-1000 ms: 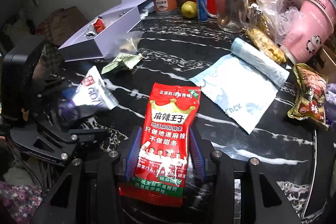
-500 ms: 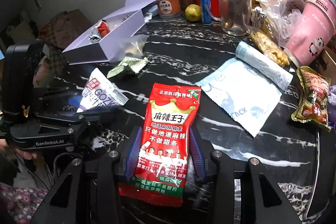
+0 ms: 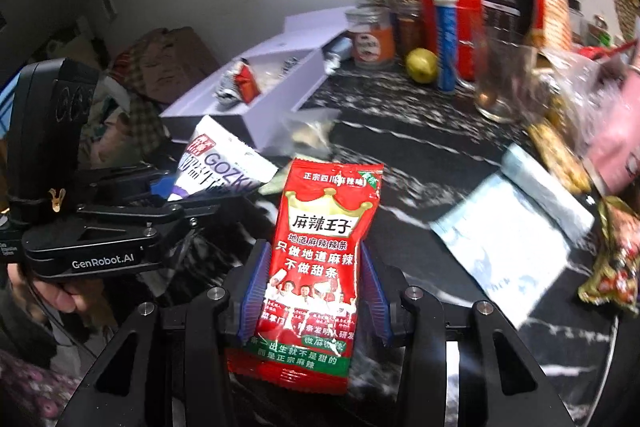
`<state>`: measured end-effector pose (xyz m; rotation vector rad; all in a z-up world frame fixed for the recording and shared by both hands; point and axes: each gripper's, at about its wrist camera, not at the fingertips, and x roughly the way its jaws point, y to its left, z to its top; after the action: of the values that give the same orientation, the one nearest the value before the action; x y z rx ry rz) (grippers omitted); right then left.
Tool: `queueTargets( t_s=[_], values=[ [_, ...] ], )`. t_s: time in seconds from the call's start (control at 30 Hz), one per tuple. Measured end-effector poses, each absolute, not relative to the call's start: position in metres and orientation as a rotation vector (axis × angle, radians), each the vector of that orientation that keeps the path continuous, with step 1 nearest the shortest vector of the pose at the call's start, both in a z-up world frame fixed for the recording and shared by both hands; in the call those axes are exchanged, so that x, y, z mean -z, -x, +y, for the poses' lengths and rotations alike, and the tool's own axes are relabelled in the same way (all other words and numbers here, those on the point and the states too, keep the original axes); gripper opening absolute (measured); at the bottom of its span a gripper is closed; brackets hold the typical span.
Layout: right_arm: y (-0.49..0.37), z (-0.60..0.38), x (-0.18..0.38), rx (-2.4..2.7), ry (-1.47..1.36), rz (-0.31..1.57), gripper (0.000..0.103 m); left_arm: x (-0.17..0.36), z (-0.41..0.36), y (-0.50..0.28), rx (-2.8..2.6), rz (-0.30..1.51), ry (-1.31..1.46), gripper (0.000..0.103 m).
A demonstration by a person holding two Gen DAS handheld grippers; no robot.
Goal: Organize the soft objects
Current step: 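Lift the silver bag with the left tool while the right tool lifts the red bag toward the box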
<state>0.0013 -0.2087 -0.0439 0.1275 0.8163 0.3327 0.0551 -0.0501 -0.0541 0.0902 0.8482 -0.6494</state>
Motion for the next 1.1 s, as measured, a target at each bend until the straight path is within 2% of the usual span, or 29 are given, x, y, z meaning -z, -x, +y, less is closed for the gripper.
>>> queueTargets(
  t_s=[0.4, 1.1],
  values=[
    [-0.039, -0.174, 0.008, -0.450, -0.113, 0.721, 0.045, 0.008, -0.012, -0.072, 0.562, 0.739, -0.047, 0.041],
    [-0.136, -0.145, -0.064, -0.555, -0.030, 0.527, 0.045, -0.057, 0.038, -0.146, 0.415, 0.536, 0.016, 0.041]
  ],
)
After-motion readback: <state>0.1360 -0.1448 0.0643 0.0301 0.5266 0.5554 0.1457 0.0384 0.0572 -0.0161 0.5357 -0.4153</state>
